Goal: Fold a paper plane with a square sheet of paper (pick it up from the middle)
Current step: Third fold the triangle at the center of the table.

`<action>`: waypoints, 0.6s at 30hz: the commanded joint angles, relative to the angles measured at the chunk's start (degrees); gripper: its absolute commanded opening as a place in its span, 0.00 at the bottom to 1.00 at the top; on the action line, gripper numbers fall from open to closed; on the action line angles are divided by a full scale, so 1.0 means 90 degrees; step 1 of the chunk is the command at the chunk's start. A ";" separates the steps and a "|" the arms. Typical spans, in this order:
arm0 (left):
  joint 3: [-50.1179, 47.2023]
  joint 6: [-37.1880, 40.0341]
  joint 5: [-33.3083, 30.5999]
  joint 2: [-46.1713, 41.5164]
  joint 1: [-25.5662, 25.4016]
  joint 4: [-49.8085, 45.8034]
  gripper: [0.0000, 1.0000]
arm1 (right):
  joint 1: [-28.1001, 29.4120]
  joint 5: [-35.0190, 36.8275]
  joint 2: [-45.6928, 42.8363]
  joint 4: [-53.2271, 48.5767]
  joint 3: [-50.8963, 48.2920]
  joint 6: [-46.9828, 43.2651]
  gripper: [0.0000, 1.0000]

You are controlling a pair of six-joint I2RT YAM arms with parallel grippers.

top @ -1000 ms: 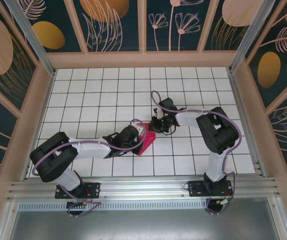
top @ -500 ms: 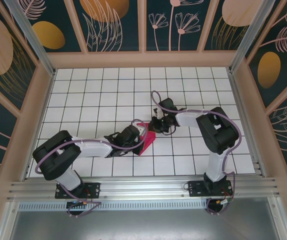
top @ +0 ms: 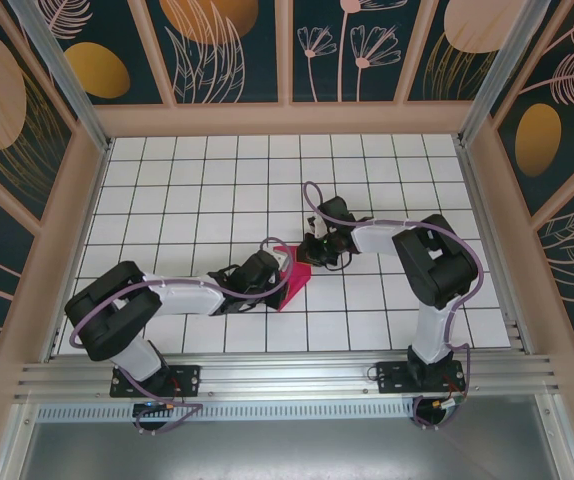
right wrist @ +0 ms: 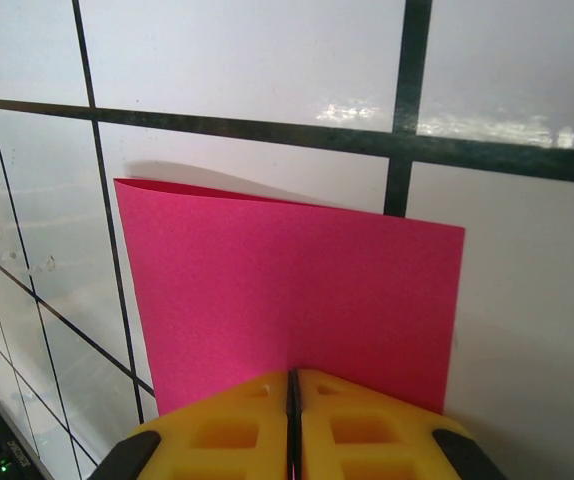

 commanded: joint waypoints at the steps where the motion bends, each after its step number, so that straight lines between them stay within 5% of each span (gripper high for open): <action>1: -0.0124 -0.0138 -0.0174 -0.0275 0.0026 0.0053 0.02 | 0.0132 0.0427 0.0180 -0.0291 -0.0257 0.0050 0.12; 18: -0.0023 -0.0110 -0.0028 -0.0021 0.0023 0.0228 0.04 | 0.0142 0.0428 0.0093 -0.0254 -0.0314 0.0089 0.12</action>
